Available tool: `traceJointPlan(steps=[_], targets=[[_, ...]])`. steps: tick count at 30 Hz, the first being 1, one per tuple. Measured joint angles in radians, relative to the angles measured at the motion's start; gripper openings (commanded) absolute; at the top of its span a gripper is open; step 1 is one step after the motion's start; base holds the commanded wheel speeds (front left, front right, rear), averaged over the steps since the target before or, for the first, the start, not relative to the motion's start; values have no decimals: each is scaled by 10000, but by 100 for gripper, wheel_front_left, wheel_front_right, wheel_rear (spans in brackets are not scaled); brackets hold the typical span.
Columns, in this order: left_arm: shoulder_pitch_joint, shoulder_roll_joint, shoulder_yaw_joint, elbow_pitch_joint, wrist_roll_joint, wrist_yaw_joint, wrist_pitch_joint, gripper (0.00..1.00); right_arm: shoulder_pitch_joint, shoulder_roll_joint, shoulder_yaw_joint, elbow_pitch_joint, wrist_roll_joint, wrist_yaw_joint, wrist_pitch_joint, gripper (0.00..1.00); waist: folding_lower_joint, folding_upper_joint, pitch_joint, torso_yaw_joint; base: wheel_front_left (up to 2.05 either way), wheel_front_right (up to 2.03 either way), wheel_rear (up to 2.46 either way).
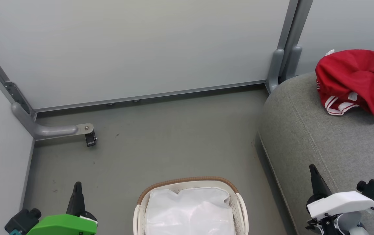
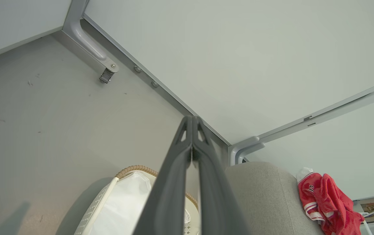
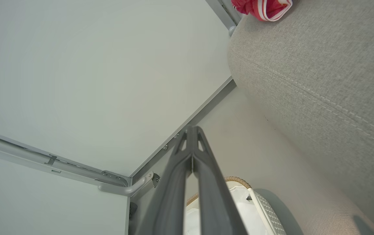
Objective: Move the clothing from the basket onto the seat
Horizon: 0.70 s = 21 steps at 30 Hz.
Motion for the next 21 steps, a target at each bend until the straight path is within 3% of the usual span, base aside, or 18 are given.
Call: traceJointPlan(steps=[21], targets=[[-316,0,337,-151,-2171,-117,616,0,-180,-19,-295,-155,2339,0,648,0,0,0,39,-71,0,0,0]])
